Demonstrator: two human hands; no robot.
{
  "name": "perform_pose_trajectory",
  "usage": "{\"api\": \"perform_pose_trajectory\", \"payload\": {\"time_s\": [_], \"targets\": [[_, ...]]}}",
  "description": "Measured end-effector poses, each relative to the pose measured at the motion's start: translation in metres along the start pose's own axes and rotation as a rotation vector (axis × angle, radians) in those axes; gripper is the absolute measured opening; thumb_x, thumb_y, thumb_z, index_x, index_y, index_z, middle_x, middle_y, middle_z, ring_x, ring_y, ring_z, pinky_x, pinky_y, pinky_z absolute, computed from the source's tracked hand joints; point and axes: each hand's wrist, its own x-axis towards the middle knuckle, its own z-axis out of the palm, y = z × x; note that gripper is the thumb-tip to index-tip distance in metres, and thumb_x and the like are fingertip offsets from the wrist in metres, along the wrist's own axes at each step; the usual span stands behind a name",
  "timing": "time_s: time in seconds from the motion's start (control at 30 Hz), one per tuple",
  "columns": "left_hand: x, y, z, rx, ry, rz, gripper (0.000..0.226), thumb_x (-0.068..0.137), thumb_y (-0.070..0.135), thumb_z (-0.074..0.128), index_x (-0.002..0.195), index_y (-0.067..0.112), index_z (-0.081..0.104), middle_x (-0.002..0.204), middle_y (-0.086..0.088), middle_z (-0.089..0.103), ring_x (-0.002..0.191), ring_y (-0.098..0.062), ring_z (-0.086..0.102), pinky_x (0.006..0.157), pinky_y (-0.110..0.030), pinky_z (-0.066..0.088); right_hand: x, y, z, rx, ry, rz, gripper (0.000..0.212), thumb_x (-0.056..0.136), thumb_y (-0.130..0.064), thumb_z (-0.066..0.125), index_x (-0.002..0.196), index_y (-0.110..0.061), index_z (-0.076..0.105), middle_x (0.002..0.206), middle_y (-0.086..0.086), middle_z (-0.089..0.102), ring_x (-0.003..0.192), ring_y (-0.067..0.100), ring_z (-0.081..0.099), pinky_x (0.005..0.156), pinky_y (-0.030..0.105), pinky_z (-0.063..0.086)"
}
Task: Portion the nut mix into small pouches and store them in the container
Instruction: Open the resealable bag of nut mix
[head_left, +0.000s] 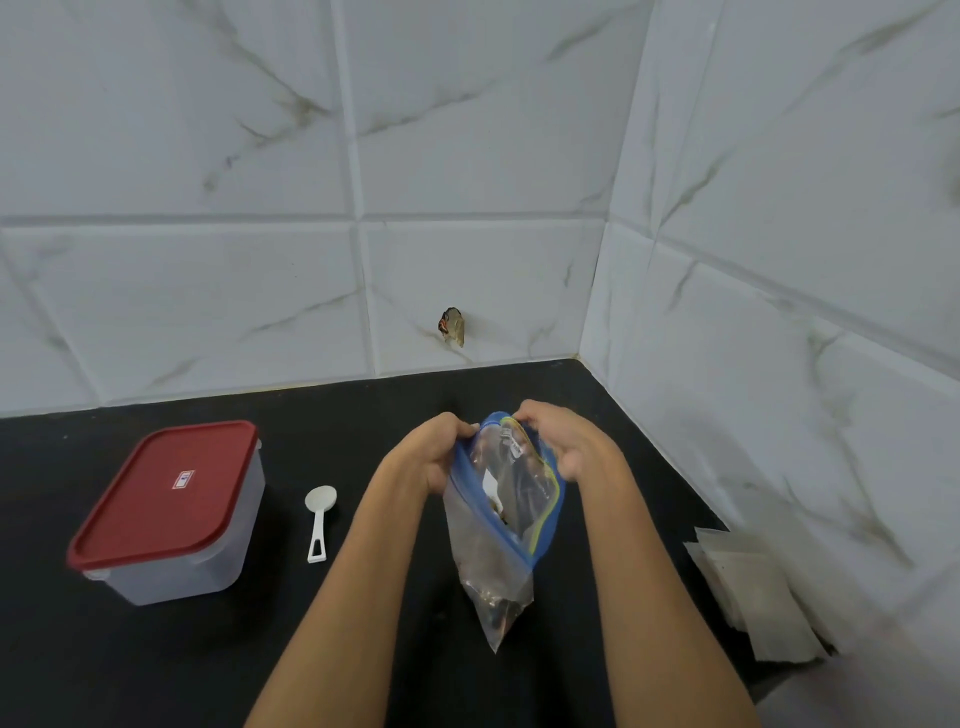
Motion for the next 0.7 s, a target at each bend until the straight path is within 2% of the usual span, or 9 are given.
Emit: {"api": "perform_pose_trajectory", "payload": {"time_s": [0.1,0.2,0.37,0.47,0.53,0.57,0.63,0.7], "targets": [[0.007,-0.006,-0.001,-0.135,-0.015,-0.013,0.029,0.095,0.01,0.04,0.072,0.008,0.059,0.055,0.0,0.056,0.048,-0.009,0.053,0.055,-0.021,0.046,0.006,0.008,0.0,0.102,-0.114,0.064,0.02,0.082,-0.021,0.046,0.066,-0.012,0.054,0.063,0.006,0.052,0.058,0.019,0.05,0.062,0.028,0.045],[0.015,-0.01,-0.002,-0.32,-0.034,0.004,0.029,0.099,0.014,0.042,0.077,0.006,0.06,0.052,0.001,0.058,0.042,-0.006,0.054,0.045,-0.017,0.047,0.011,0.014,-0.002,0.201,-0.101,0.076,0.018,0.084,-0.021,0.052,0.07,-0.012,0.058,0.07,0.007,0.056,0.063,0.019,0.055,0.067,0.03,0.048],[0.016,-0.017,-0.004,-0.289,-0.039,0.041,0.021,0.098,0.014,0.048,0.088,0.004,0.063,0.073,-0.006,0.058,0.055,-0.011,0.056,0.051,-0.021,0.051,0.01,0.025,-0.005,0.289,-0.135,0.09,0.016,0.084,-0.02,0.065,0.087,-0.005,0.069,0.078,0.011,0.066,0.071,0.022,0.063,0.071,0.033,0.053],[0.016,-0.021,0.001,-0.393,-0.091,0.066,0.024,0.1,0.011,0.042,0.087,0.005,0.062,0.066,-0.005,0.058,0.049,-0.009,0.056,0.05,-0.019,0.05,0.014,0.032,0.0,0.362,-0.124,0.109,0.035,0.078,-0.022,0.07,0.107,-0.003,0.068,0.093,0.014,0.067,0.084,0.026,0.065,0.077,0.037,0.055],[0.017,-0.024,0.002,-0.406,-0.064,0.078,0.024,0.099,0.011,0.044,0.086,0.003,0.063,0.066,-0.006,0.058,0.045,-0.008,0.058,0.047,-0.019,0.051,0.015,0.037,0.001,0.426,-0.124,0.098,0.025,0.085,-0.024,0.066,0.1,-0.004,0.069,0.086,0.013,0.069,0.076,0.025,0.067,0.07,0.036,0.056],[0.018,-0.025,0.002,-0.351,-0.028,0.115,0.021,0.098,0.012,0.047,0.087,0.004,0.063,0.07,-0.007,0.059,0.049,-0.01,0.06,0.052,-0.022,0.052,0.015,0.039,0.001,0.458,-0.118,0.069,0.022,0.087,-0.025,0.065,0.095,-0.005,0.069,0.081,0.012,0.069,0.071,0.023,0.067,0.067,0.034,0.055],[0.021,-0.025,-0.001,-0.102,0.127,0.24,0.013,0.095,0.016,0.055,0.096,0.005,0.061,0.088,-0.01,0.061,0.074,-0.016,0.063,0.073,-0.03,0.054,0.012,0.039,-0.003,0.47,-0.076,-0.033,0.023,0.088,-0.024,0.064,0.098,-0.003,0.067,0.083,0.013,0.069,0.074,0.023,0.067,0.067,0.034,0.055],[0.016,-0.025,-0.003,0.158,0.305,0.345,0.029,0.092,0.024,0.062,0.115,0.008,0.053,0.105,-0.007,0.057,0.099,-0.019,0.058,0.089,-0.036,0.051,0.007,0.039,-0.005,0.411,0.025,-0.131,0.03,0.088,-0.025,0.066,0.106,0.0,0.064,0.097,0.017,0.07,0.085,0.026,0.068,0.074,0.037,0.056]]}}
